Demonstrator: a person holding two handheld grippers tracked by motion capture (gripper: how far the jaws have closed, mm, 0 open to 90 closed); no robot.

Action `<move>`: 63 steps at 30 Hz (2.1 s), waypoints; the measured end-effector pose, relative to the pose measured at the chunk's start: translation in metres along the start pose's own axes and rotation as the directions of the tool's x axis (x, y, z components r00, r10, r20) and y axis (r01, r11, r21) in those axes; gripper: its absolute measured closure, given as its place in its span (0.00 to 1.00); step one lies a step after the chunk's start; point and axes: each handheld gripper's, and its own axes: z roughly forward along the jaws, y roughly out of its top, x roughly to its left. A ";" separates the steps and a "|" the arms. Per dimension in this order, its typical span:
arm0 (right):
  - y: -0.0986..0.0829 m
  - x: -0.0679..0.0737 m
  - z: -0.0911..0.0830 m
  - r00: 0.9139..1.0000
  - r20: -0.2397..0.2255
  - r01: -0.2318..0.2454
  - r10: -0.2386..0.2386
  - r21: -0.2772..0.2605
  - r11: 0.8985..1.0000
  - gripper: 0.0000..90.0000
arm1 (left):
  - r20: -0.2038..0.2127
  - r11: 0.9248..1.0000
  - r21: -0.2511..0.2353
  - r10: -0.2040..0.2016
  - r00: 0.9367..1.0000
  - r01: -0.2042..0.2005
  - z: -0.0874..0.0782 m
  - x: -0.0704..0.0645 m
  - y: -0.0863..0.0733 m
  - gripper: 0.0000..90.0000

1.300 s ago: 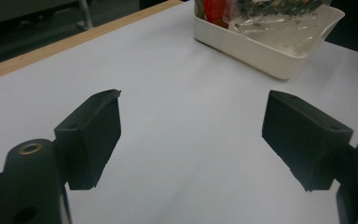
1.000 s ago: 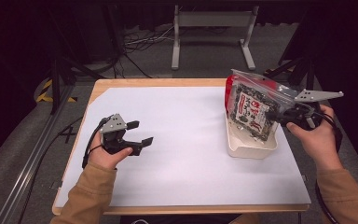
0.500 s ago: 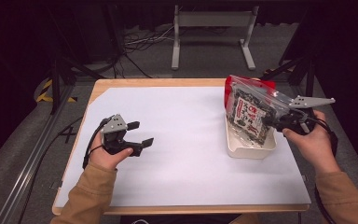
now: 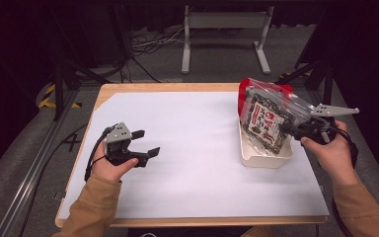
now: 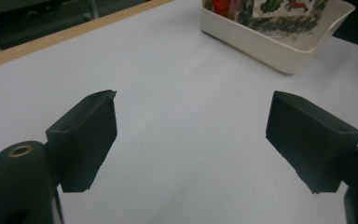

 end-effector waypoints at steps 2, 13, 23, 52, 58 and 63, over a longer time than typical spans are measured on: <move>0.000 -0.001 -0.001 1.000 -0.005 -0.010 0.010 -0.014 1.000 0.83 | -0.005 1.000 0.009 0.000 1.000 0.000 0.000 0.001 -0.001 0.19; -0.006 -0.002 -0.026 0.999 0.053 0.006 0.000 -0.112 0.994 0.48 | -0.004 1.000 0.007 -0.002 1.000 0.002 -0.013 -0.002 -0.013 0.17; -0.018 0.010 -0.046 0.997 0.076 0.041 -0.031 -0.142 0.989 0.43 | 0.009 1.000 -0.004 0.008 1.000 -0.008 -0.023 -0.007 -0.024 0.17; -0.075 0.072 -0.013 0.985 -0.102 0.121 -0.142 -0.192 0.974 0.40 | 0.050 1.000 -0.022 0.021 0.999 -0.020 -0.041 -0.020 -0.054 0.15; -0.089 0.081 0.010 0.978 -0.140 0.130 -0.156 -0.177 0.975 0.39 | 0.044 0.999 -0.035 0.016 0.999 -0.015 -0.041 -0.016 -0.062 0.15; -0.098 0.086 0.026 0.968 -0.155 0.171 -0.199 -0.174 0.970 0.38 | 0.041 0.999 -0.040 0.006 0.999 -0.004 -0.041 -0.014 -0.066 0.14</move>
